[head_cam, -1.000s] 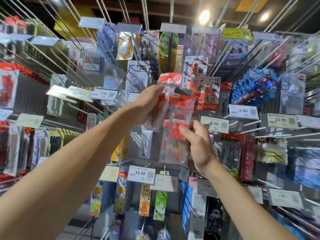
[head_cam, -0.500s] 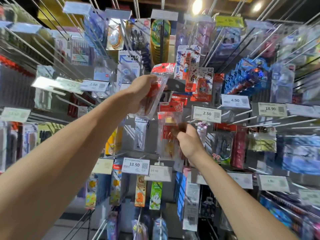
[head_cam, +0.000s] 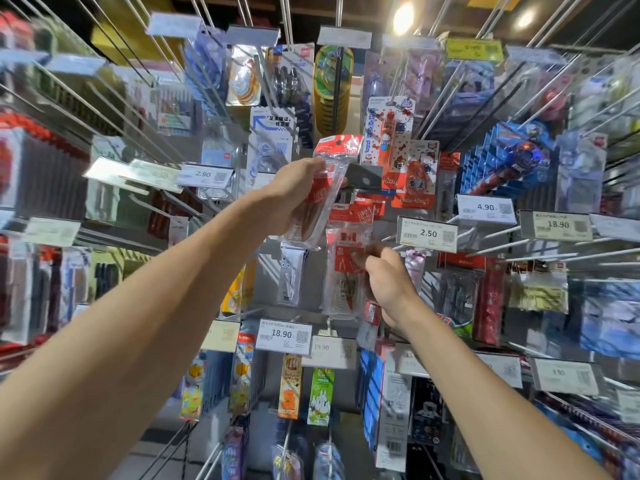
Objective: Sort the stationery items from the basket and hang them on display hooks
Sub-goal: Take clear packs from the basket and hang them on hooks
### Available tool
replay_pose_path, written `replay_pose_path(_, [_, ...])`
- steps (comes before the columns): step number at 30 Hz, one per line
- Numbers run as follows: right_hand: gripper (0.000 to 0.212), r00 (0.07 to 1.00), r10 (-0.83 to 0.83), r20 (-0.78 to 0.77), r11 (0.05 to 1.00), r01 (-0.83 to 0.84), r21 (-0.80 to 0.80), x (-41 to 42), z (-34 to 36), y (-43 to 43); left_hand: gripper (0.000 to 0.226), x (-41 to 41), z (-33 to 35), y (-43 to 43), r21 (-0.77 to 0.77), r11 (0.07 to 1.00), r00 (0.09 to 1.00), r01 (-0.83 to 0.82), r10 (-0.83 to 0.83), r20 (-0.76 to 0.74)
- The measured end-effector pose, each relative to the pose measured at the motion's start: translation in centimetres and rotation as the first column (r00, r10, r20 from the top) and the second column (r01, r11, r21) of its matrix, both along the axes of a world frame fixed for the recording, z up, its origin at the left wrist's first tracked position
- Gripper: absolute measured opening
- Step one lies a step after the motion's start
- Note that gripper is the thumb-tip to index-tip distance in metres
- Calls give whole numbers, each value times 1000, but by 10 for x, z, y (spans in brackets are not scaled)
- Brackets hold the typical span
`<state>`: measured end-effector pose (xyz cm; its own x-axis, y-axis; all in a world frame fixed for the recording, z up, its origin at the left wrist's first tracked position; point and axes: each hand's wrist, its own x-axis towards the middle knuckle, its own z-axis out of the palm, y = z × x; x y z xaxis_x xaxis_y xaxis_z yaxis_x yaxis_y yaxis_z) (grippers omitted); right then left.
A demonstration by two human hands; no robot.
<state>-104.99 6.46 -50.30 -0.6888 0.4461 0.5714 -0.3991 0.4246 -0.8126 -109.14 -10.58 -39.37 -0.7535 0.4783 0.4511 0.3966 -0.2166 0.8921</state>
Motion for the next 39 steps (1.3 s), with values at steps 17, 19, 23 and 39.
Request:
replay_pose_path(17, [28, 994, 63, -92, 996, -68, -51, 8, -5, -7, 50, 1, -3, -5, -29, 997, 998, 70, -70, 3])
replay_pose_path(19, [22, 995, 53, -87, 996, -58, -60, 6, -6, -6, 49, 0, -3, -6, -31, 997, 998, 69, -69, -4])
replay_pose_path(23, [20, 1000, -4, 5, 996, 4, -84, -3, -4, -3, 47, 0, -3, -6, -37, 997, 998, 62, -63, -19])
replay_pose_path(39, [24, 949, -246, 199, 964, 261, -54, -47, 3, -6, 36, -12, -9, -2, 5, 999, 993, 37, -36, -110])
